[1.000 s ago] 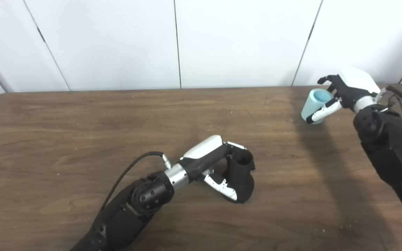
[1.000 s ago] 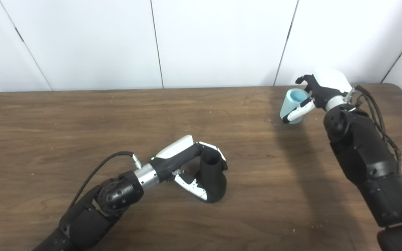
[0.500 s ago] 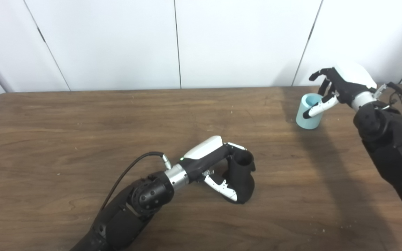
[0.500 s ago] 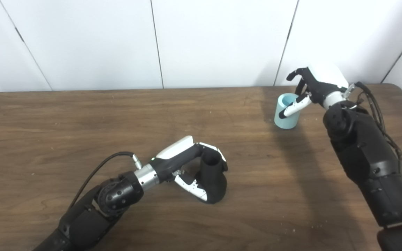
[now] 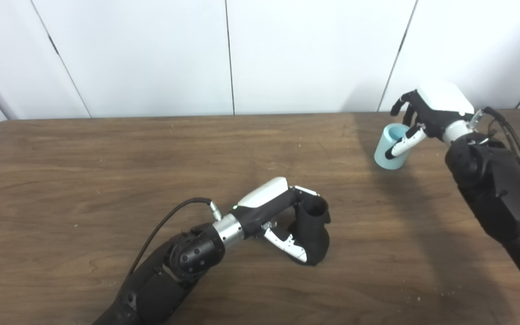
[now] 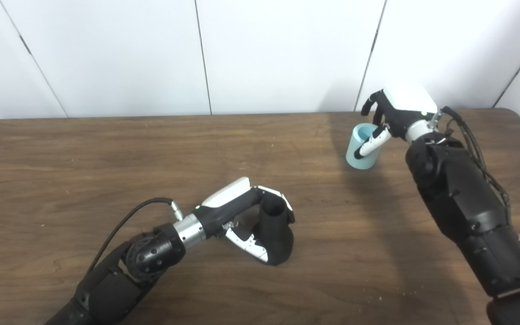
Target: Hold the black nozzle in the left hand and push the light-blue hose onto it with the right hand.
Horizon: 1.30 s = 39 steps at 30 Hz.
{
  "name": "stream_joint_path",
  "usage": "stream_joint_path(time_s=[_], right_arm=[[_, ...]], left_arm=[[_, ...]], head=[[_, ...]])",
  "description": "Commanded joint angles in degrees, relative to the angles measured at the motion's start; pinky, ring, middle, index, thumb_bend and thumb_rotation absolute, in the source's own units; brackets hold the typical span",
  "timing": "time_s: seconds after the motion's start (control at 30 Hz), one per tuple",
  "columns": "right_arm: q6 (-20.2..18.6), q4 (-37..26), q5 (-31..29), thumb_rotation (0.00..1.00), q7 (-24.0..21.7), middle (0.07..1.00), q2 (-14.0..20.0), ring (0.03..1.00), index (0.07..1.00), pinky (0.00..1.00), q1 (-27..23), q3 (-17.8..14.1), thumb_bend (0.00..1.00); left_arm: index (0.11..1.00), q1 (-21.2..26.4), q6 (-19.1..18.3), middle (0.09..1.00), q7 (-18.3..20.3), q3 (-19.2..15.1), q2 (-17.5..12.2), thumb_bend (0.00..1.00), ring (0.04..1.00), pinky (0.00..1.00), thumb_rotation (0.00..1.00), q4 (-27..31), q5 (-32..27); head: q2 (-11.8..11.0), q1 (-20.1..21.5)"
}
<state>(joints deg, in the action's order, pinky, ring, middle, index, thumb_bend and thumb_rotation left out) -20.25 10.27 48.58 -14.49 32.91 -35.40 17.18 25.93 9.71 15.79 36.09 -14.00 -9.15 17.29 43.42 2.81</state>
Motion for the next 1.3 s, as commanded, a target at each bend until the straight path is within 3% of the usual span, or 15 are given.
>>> stream_joint_path(time_s=[0.0,0.3,0.33,0.37,0.43,0.47,0.53,1.03,1.27], right_arm=[[0.0,-1.8,2.0,0.21,-2.7,0.46,1.8,0.387,0.604,0.31,-2.1,1.3,0.76],[0.3,-2.5,2.9,0.2,-4.4,0.446,1.8,0.361,0.593,0.29,-1.2,1.3,0.76],[0.2,-2.7,3.0,0.17,-4.4,0.425,1.7,0.339,0.532,0.26,-1.1,1.2,0.62],[0.2,-2.9,3.1,0.15,-4.5,0.393,1.7,0.295,0.51,0.21,-1.1,1.2,0.57],[0.1,-2.9,3.2,0.14,-4.5,0.354,1.6,0.242,0.493,0.16,-1.0,1.1,0.53],[0.0,-2.9,3.1,0.12,-4.8,0.276,1.6,0.15,0.484,0.07,-1.0,1.1,0.52],[-0.2,-3.3,2.8,0.12,-5.3,0.253,1.6,0.134,0.483,0.06,-1.0,1.0,0.51],[-1.6,-7.4,-3.0,0.12,-6.6,0.282,-0.8,0.171,0.486,0.09,-0.9,-3.1,0.51],[-2.5,-18.2,-3.4,0.12,-11.7,0.279,-0.7,0.171,0.486,0.09,-2.6,-3.0,0.52]], left_arm=[[0.482,-4.9,-5.7,0.483,8.2,4.1,-1.8,0.5,0.515,0.47,0.09,-3.2,3.1],[0.482,-4.9,-5.7,0.486,8.6,4.0,-1.9,0.5,0.521,0.51,0.09,-3.1,2.8],[0.482,-5.0,-5.8,0.486,8.6,4.0,-1.8,0.5,0.523,0.51,0.09,-3.2,2.8],[0.482,-5.0,-5.8,0.487,8.6,4.0,-1.8,0.5,0.524,0.51,0.09,-3.2,2.8],[0.482,-5.0,-6.0,0.487,8.6,4.0,-1.8,0.5,0.525,0.51,0.09,-3.2,2.9],[0.481,-5.0,-6.1,0.486,8.7,4.0,-1.8,0.5,0.523,0.51,0.09,-3.1,2.9],[0.481,-5.0,-6.2,0.485,8.9,3.9,-1.8,0.5,0.522,0.52,0.09,-2.9,2.7],[0.48,-5.2,-5.5,0.491,8.8,3.9,-1.9,0.5,0.537,0.54,0.09,-3.2,2.4],[0.48,-4.9,-6.0,0.491,8.9,4.0,-1.8,0.5,0.543,0.54,0.09,-3.2,2.4]], head=[[0.2,0.0],[0.5,0.1],[0.5,0.1],[0.5,0.1],[0.5,0.0],[0.5,0.0],[0.6,0.1],[0.9,0.1],[0.8,0.1]])
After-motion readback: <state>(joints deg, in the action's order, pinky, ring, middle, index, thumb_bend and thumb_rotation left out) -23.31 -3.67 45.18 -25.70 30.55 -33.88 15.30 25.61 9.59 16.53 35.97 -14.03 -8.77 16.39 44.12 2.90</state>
